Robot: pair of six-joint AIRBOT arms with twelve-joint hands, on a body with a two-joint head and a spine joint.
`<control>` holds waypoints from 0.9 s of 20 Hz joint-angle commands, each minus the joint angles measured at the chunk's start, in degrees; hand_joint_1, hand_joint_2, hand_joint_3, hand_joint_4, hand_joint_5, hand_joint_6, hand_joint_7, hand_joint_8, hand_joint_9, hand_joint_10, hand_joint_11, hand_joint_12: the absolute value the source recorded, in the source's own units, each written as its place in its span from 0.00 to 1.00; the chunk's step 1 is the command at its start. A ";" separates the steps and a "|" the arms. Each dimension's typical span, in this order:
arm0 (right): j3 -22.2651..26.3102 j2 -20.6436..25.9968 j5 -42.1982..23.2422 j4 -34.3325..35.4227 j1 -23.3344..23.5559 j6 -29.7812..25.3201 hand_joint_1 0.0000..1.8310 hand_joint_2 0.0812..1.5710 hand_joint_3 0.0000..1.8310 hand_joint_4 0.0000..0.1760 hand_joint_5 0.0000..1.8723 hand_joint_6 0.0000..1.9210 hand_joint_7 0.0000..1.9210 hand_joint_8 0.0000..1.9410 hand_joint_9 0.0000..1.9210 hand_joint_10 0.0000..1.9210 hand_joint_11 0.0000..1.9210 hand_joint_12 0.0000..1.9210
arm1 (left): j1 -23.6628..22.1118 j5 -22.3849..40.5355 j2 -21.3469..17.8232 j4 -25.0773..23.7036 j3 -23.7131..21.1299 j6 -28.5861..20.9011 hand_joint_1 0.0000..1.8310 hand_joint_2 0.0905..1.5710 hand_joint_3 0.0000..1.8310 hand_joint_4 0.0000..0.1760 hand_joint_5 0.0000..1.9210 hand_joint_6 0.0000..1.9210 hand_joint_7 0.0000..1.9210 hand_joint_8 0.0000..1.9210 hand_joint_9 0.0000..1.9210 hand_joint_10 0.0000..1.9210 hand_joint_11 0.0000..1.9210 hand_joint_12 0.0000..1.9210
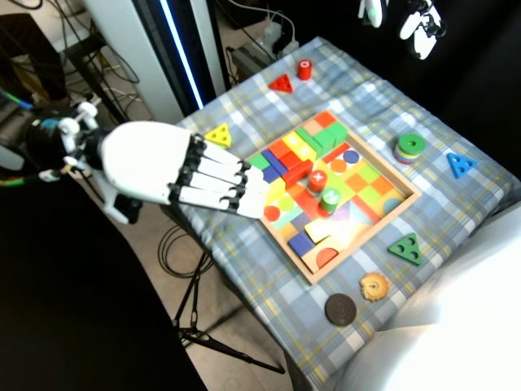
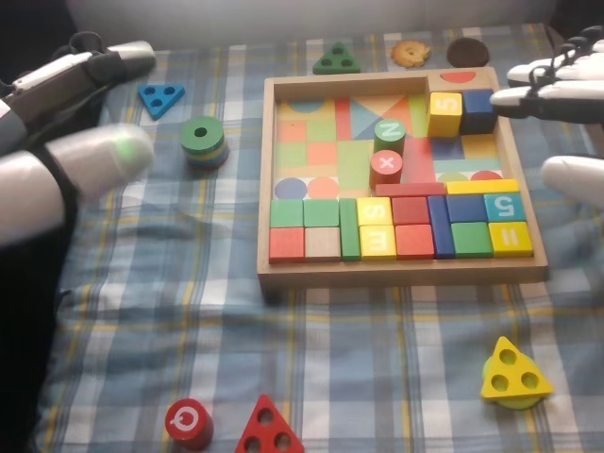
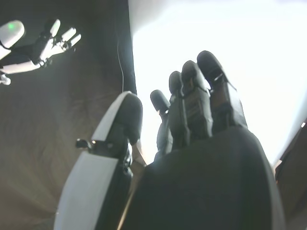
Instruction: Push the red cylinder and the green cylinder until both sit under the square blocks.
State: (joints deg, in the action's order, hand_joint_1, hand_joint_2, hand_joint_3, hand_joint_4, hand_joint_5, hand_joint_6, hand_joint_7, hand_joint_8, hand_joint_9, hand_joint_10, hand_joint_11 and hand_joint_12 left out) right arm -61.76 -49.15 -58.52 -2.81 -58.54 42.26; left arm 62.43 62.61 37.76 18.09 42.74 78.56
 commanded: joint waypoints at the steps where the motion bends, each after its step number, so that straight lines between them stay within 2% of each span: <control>1: -0.63 -0.65 -6.02 0.98 1.56 -0.49 0.00 0.86 0.00 0.09 0.23 0.00 0.18 0.00 0.19 0.00 0.15 0.16 | -0.54 7.14 -0.07 -0.45 0.13 -0.24 0.00 0.77 0.01 0.85 0.12 0.00 0.08 0.00 0.06 0.00 0.00 0.00; 2: -1.51 -1.65 -4.94 -0.08 2.75 -1.41 0.00 0.86 0.00 0.00 0.23 0.00 0.18 0.00 0.18 0.00 0.14 0.15 | -0.54 7.05 -0.06 -0.49 0.13 -0.24 0.00 0.77 0.01 0.86 0.11 0.00 0.08 0.00 0.06 0.00 0.00 0.00; 4: -4.72 -4.26 -1.01 -4.61 6.40 -6.02 0.00 0.84 0.00 0.02 0.21 0.00 0.17 0.00 0.17 0.00 0.13 0.15 | -0.53 6.70 -0.06 -0.67 0.15 -0.24 0.00 0.77 0.01 0.84 0.11 0.00 0.08 0.00 0.05 0.00 0.00 0.00; 5: -6.28 -5.46 0.72 -6.79 7.96 -8.21 0.00 0.83 0.00 0.15 0.20 0.00 0.15 0.00 0.15 0.00 0.12 0.14 | -0.53 6.56 -0.02 -0.81 0.21 -0.24 0.00 0.77 0.01 0.83 0.11 0.00 0.08 0.00 0.06 0.00 0.00 0.00; 6: -7.70 -6.43 2.40 -8.66 9.50 -9.73 0.00 0.83 0.00 0.19 0.19 0.00 0.12 0.00 0.11 0.00 0.09 0.13 | -0.53 6.43 0.03 -0.97 0.27 -0.24 0.00 0.77 0.01 0.81 0.11 0.00 0.08 0.00 0.06 0.00 0.00 0.00; 8: -9.51 -7.89 6.12 -12.33 12.48 -11.06 0.00 0.80 0.00 0.44 0.18 0.00 0.06 0.00 0.05 0.00 0.04 0.11 | -0.57 6.44 0.27 -1.02 0.36 -0.24 0.00 0.77 0.00 0.87 0.10 0.00 0.08 0.00 0.06 0.00 0.00 0.00; 9: -10.62 -8.75 8.23 -14.62 14.11 -11.84 0.00 0.75 0.00 0.49 0.19 0.00 0.04 0.00 0.02 0.00 0.01 0.11 | -0.58 6.49 0.38 -1.02 0.39 -0.24 0.00 0.77 0.00 0.92 0.09 0.00 0.08 0.00 0.06 0.00 0.00 0.00; 10: -11.56 -9.61 10.30 -17.39 15.67 -12.94 0.00 0.73 0.00 0.51 0.20 0.00 0.03 0.00 0.01 0.00 0.00 0.11 | -0.58 6.36 0.47 -1.02 0.43 -0.24 0.00 0.77 0.00 0.92 0.09 0.00 0.08 0.00 0.06 0.00 0.00 0.00; 11: -12.22 -10.17 11.44 -19.37 16.61 -14.09 0.00 0.72 0.00 0.56 0.22 0.00 0.03 0.00 0.00 0.00 0.00 0.11 | -0.58 6.21 0.50 -1.02 0.45 -0.24 0.00 0.78 0.01 0.85 0.09 0.00 0.08 0.00 0.06 0.00 0.00 0.00; 12: -12.96 -10.83 12.73 -22.06 17.61 -15.96 0.00 0.70 0.00 0.80 0.24 0.00 0.01 0.00 0.00 0.00 0.00 0.02 | -0.58 6.02 0.51 -1.05 0.49 -0.24 0.00 0.78 0.01 0.83 0.09 0.00 0.08 0.00 0.06 0.00 0.00 0.00; 13: -13.76 -11.63 14.16 -24.75 18.78 -17.45 0.00 0.70 0.00 0.84 0.24 0.00 0.00 0.00 0.00 0.00 0.00 0.00 | -0.58 5.91 0.51 -1.07 0.55 -0.25 0.00 0.78 0.01 0.83 0.09 0.00 0.08 0.00 0.06 0.00 0.00 0.00; 14: -14.49 -12.45 15.57 -26.57 19.63 -18.18 0.00 0.69 0.00 0.96 0.25 0.00 0.00 0.00 0.00 0.00 0.00 0.00 | -0.59 5.85 0.53 -1.08 0.61 -0.25 0.00 0.78 0.01 0.89 0.07 0.00 0.08 0.00 0.07 0.00 0.00 0.00; 18: -16.54 -14.37 17.66 -29.00 20.45 -20.22 0.00 0.70 0.00 0.97 0.25 0.00 0.00 0.00 0.00 0.00 0.00 0.00 | -0.86 5.73 0.84 -1.53 0.67 -0.31 0.00 0.79 0.00 1.00 0.03 0.00 0.08 0.00 0.07 0.00 0.00 0.00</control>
State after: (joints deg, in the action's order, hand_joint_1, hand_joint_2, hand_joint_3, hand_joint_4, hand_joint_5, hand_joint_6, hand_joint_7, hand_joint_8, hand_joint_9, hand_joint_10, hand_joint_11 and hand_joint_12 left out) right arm -78.32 -63.75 -36.05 -34.04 -39.09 22.28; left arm 62.28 61.36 38.44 17.15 43.11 78.59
